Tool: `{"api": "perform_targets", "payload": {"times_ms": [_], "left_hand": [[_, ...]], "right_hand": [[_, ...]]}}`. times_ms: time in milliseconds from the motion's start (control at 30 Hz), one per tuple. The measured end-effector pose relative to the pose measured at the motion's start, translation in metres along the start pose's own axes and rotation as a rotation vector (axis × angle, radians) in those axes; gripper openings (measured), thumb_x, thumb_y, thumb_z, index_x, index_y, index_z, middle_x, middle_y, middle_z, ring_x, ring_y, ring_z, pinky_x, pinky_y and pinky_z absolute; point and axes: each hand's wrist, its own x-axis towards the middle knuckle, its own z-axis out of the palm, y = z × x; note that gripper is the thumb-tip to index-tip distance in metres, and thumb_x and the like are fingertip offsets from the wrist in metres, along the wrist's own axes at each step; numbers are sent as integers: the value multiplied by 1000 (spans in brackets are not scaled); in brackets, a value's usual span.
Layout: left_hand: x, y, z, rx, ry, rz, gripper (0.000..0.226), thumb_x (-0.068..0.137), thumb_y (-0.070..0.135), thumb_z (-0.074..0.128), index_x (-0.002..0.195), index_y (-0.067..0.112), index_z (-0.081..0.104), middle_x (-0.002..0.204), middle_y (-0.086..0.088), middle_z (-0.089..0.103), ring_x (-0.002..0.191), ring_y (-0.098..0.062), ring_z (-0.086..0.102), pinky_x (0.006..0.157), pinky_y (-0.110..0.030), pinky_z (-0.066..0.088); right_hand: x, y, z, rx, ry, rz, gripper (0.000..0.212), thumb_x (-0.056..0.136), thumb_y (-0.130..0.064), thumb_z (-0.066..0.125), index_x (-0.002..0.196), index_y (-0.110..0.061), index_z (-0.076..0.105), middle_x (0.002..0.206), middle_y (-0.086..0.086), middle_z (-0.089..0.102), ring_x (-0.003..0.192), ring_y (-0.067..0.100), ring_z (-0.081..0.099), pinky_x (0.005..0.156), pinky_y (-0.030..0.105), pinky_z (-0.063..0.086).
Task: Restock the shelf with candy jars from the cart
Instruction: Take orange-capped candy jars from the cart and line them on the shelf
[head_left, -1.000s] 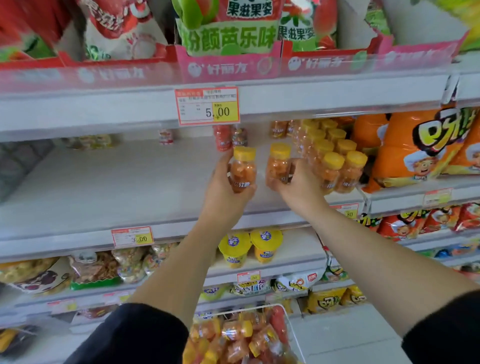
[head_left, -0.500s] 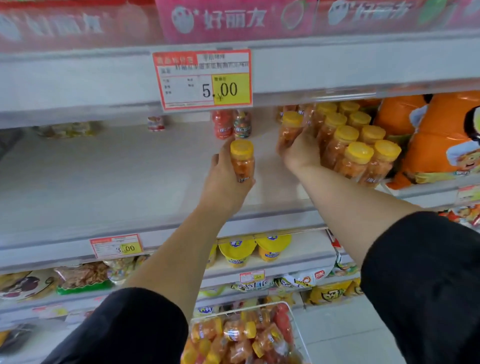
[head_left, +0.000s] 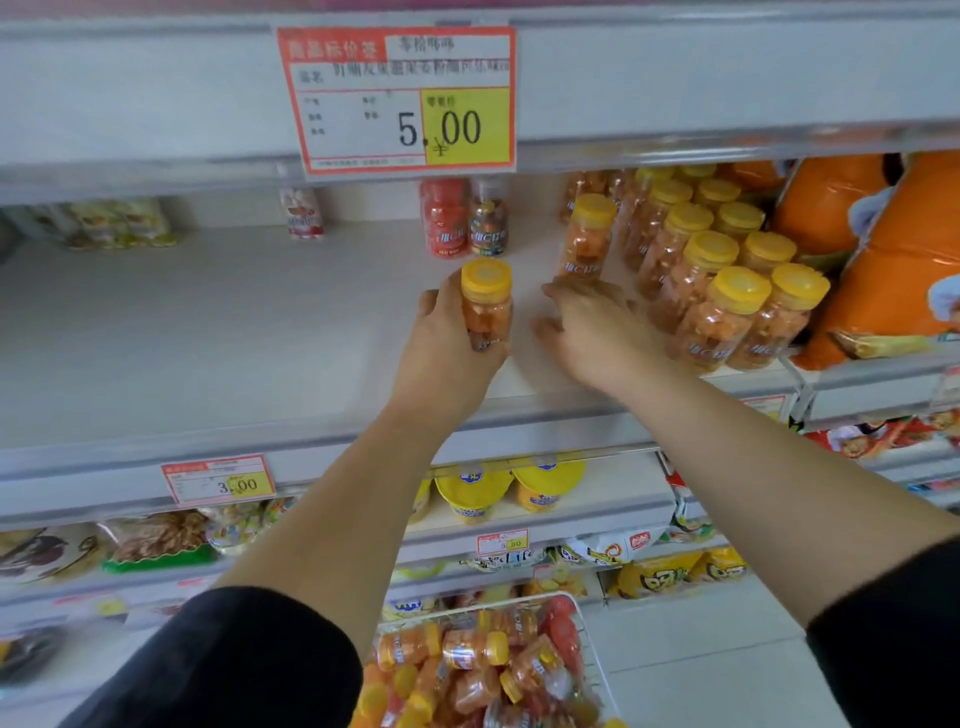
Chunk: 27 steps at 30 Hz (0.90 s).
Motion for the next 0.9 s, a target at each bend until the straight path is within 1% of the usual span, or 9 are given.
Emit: {"api": "perform_targets", "payload": {"times_ms": [100, 200, 300, 367, 600, 700, 733, 833, 900], "left_hand": [[1, -2, 1, 13, -6, -2, 64, 83, 21, 75, 140, 17, 45, 124, -5, 49, 107, -22, 56, 79, -15, 33], [1, -2, 0, 21, -4, -6, 65, 82, 22, 76, 140, 19, 45, 124, -4, 49, 106, -22, 57, 82, -20, 36], [1, -2, 0, 13, -9, -13, 65, 82, 22, 76, 139, 20, 45, 125, -2, 49, 106, -21, 58, 85, -23, 38], [0, -2, 0, 7, -7, -16, 65, 82, 22, 76, 139, 21, 46, 125, -1, 49, 106, -20, 57, 86, -23, 39], [-1, -2, -1, -3, -7, -12, 66, 81, 20, 76, 140, 21, 45, 125, -2, 49, 107, -21, 57, 87, -21, 37], [0, -4, 0, -10, -9, -15, 65, 82, 20, 76, 139, 22, 45, 126, -1, 49, 107, -19, 57, 87, -22, 37], [0, -3, 0, -9, -10, -12, 65, 82, 20, 76, 139, 22, 45, 127, -1, 49, 107, -19, 56, 87, -23, 37], [0, -4, -1, -34, -12, -17, 66, 81, 21, 77, 139, 24, 45, 126, 0, 51, 107, -19, 57, 92, -29, 44], [2, -6, -1, -50, -32, -32, 68, 78, 24, 79, 138, 26, 46, 125, 0, 54, 106, -19, 60, 96, -37, 49]], "right_hand": [[23, 9, 6, -23, -16, 15, 51, 97, -41, 47, 140, -14, 47, 148, 7, 44, 134, 38, 38, 108, 51, 36], [42, 16, 11, -30, 8, 33, 52, 95, -39, 50, 138, -10, 49, 146, 11, 47, 133, 38, 41, 107, 49, 38], [58, 21, 13, -61, 7, 50, 50, 95, -38, 48, 135, -9, 51, 141, 13, 50, 130, 39, 43, 106, 45, 39], [67, 23, 14, -62, -14, 82, 50, 96, -38, 45, 138, -9, 49, 143, 13, 48, 131, 41, 40, 108, 43, 35], [82, 22, 15, -45, -8, 111, 51, 96, -39, 43, 136, -8, 50, 142, 16, 49, 130, 40, 44, 107, 42, 36], [85, 24, 17, 2, -11, 109, 61, 86, -45, 33, 131, -10, 54, 139, 13, 52, 128, 37, 46, 105, 42, 37], [86, 25, 18, 29, -8, 111, 61, 83, -45, 32, 128, -11, 55, 137, 12, 53, 127, 36, 46, 105, 42, 37], [77, 25, 13, 82, 4, 105, 45, 92, -35, 46, 128, -10, 56, 136, 13, 54, 127, 34, 46, 107, 37, 32], [61, 21, 6, 152, 34, 87, 42, 96, -31, 52, 132, -12, 55, 138, 12, 54, 130, 31, 44, 108, 32, 29]]}}
